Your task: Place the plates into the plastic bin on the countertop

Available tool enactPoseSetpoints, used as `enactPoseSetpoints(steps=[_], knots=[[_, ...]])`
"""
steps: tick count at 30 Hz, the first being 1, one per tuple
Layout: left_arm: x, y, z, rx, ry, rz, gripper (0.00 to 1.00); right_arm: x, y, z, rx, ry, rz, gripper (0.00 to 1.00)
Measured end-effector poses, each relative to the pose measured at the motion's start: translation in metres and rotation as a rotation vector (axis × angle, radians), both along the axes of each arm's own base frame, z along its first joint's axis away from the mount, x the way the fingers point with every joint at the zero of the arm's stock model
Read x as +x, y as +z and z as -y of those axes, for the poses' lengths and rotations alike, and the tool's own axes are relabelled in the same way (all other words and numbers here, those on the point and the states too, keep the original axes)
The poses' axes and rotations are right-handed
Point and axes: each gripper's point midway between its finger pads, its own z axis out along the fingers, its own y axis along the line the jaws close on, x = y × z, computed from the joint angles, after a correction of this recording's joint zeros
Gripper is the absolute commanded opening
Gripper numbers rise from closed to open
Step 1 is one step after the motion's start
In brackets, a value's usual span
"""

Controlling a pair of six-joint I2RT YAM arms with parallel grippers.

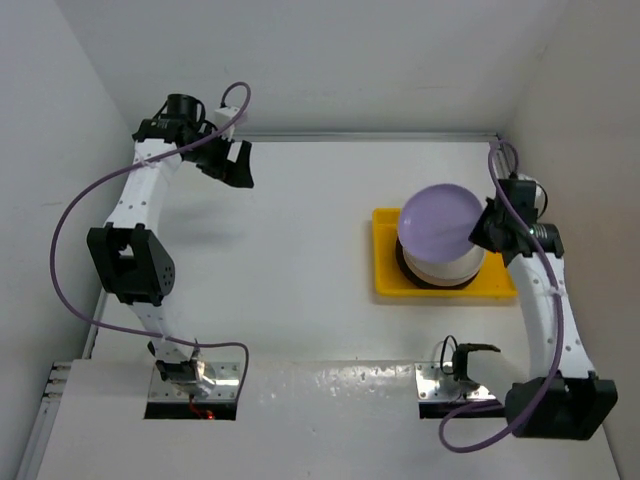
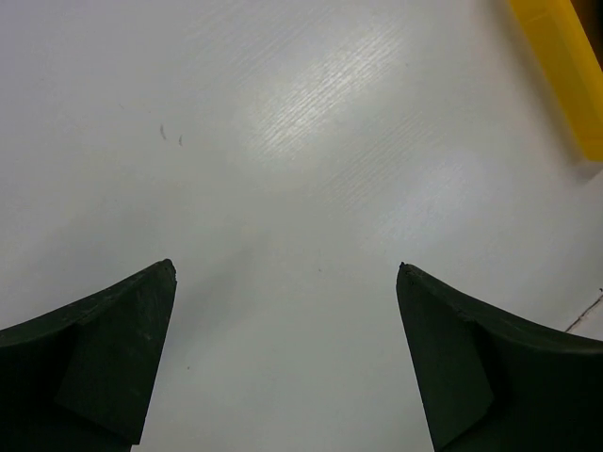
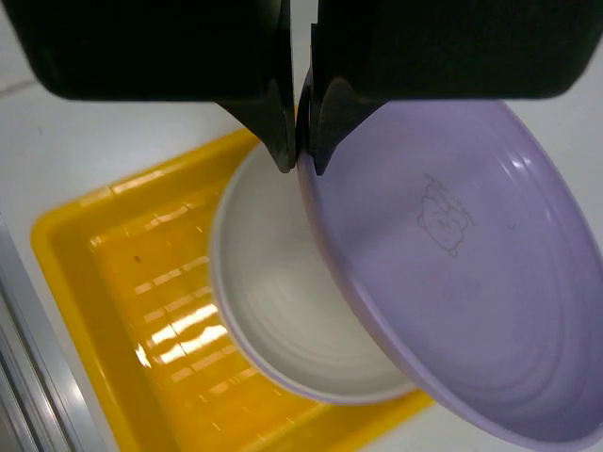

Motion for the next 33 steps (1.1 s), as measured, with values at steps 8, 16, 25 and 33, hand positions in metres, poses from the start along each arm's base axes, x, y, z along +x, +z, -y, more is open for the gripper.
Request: enactPoseSetpoints(steps=[8,16,25,33], knots=[[0.0,0.001,0.0,-0.013,-0.004,0.003,1.0,-0.038,-0.056,0.038,0.054,-0.162,-0.198,0.01],[0.0,0.002,-0.002,-0.024,-0.002,0.003,1.0,-0.027,-0.077,0.046,0.06,-0.168,-0.22,0.72],[0.001,0.002,-0.005,-0.026,0.004,0.003,1.0,-0.035,-0.082,0.059,-0.008,-0.193,-0.265,0.81],[-0.01,-0.004,-0.015,-0.003,0.031,-0.014,1.0,-0.056,0.013,0.058,-0.048,-0.252,0.062,0.99]])
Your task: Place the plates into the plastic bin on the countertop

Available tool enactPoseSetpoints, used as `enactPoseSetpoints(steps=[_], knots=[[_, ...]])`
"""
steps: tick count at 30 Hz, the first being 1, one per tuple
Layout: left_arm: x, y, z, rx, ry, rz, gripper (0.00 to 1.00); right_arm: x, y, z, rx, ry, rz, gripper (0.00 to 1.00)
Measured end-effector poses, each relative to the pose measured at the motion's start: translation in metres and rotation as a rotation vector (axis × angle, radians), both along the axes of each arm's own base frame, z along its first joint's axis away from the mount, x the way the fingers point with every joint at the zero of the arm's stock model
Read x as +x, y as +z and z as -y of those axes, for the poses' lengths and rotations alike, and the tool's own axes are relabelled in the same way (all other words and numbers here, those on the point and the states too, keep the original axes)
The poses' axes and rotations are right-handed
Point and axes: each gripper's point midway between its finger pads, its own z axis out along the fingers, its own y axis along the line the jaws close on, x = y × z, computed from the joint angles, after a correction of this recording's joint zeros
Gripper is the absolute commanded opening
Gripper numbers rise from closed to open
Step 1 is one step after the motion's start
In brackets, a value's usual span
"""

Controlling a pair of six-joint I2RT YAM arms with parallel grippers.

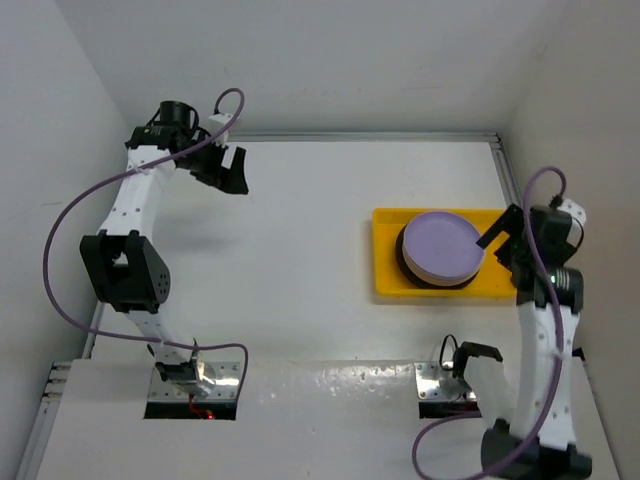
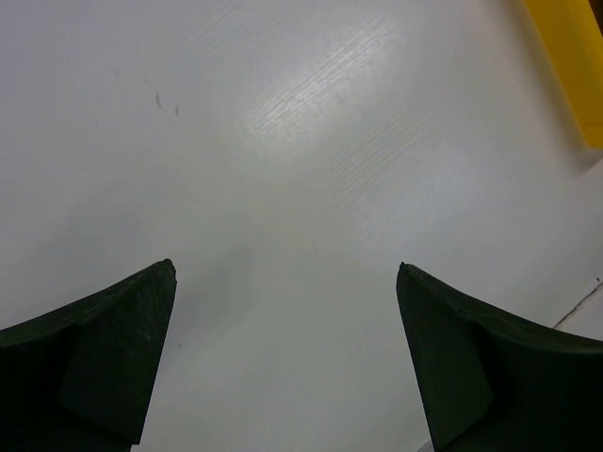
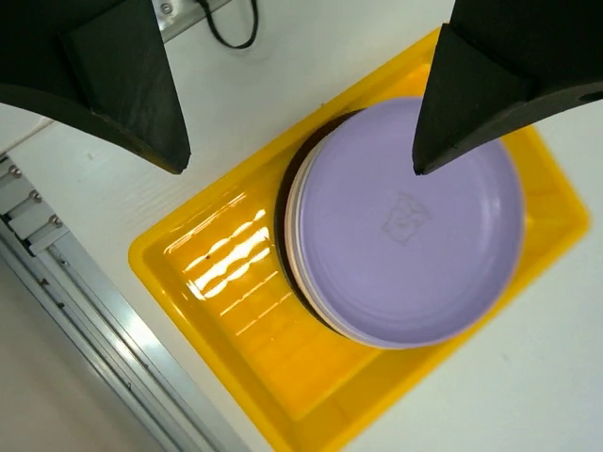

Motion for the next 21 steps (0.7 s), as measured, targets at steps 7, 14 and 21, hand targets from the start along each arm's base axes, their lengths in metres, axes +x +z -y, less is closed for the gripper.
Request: enactPoseSetpoints(steps=[7,14,21], knots=[[-0.048,-0.012,-0.01,0.059,0.006,-0.01,1.0,-0.073,0.003,-0.031,0.127,-0.107,0.189,0.99],[-0.121,-0.065,-0.018,0.115,-0.002,-0.12,1.0,-0.113,-0.029,-0.051,0.211,-0.126,0.187,0.99],[-0.134,-0.065,-0.021,0.129,0.011,-0.078,1.0,-0.122,-0.035,-0.054,0.212,-0.118,0.15,0.99]])
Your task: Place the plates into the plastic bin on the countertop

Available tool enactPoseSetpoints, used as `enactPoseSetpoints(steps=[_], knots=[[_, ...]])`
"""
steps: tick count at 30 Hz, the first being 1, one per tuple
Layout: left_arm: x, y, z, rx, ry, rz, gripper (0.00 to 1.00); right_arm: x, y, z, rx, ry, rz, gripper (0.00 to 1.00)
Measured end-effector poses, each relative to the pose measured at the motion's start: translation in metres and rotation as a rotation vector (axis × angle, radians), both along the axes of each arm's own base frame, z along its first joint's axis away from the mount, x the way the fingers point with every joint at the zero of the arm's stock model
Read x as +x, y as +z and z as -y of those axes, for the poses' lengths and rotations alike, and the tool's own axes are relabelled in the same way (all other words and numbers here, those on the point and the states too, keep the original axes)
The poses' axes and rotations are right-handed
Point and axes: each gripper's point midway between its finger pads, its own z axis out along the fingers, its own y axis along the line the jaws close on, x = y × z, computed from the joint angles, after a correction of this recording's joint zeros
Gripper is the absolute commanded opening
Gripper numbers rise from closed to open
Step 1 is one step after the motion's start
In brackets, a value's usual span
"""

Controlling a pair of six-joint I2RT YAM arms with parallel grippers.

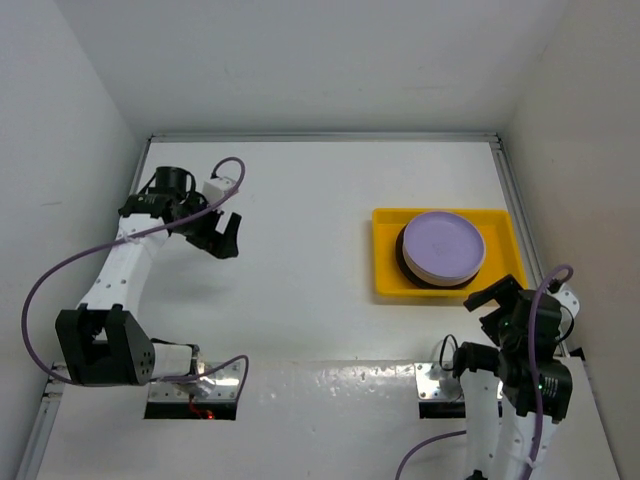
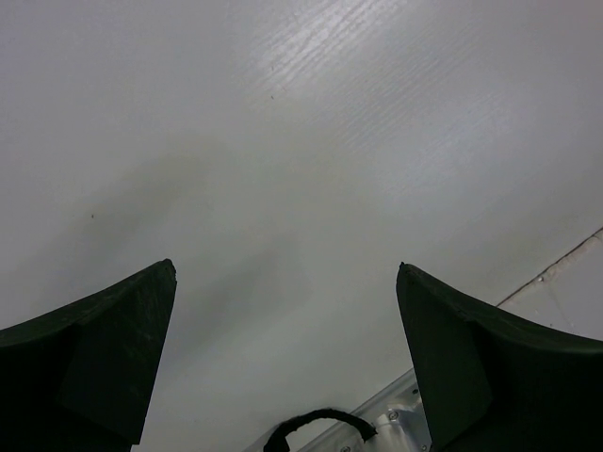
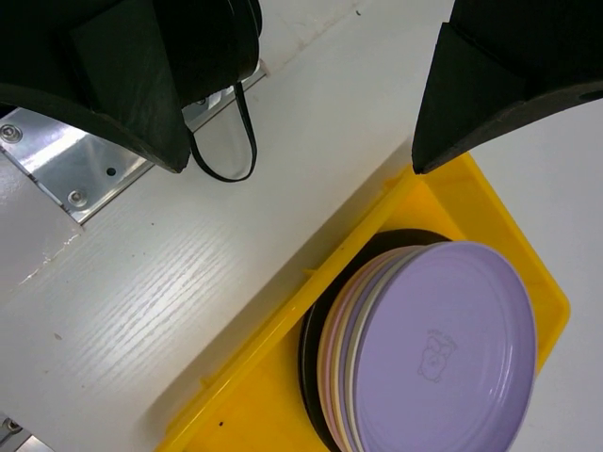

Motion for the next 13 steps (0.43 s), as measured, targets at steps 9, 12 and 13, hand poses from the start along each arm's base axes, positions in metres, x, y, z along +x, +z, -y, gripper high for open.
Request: enactPoseSetpoints(steps=[9,12,13], knots=[[0.0044,0.0082,-0.0001,-0.001,0.009,0.045,1.0,-0.0031,-0.0026,0.0,-0.012,0.014,-0.02,0.99],[0.0045,0.0081,-0.0003,0.001,0.011,0.044,1.0,-0.0035,-0.0029,0.0001,-0.014,0.016,-0.023,0.99],[0.0046,0.0081,0.0003,0.001,0.008,0.045,1.0,-0.0036,-0.0029,0.0001,-0.014,0.016,-0.023,0.99]])
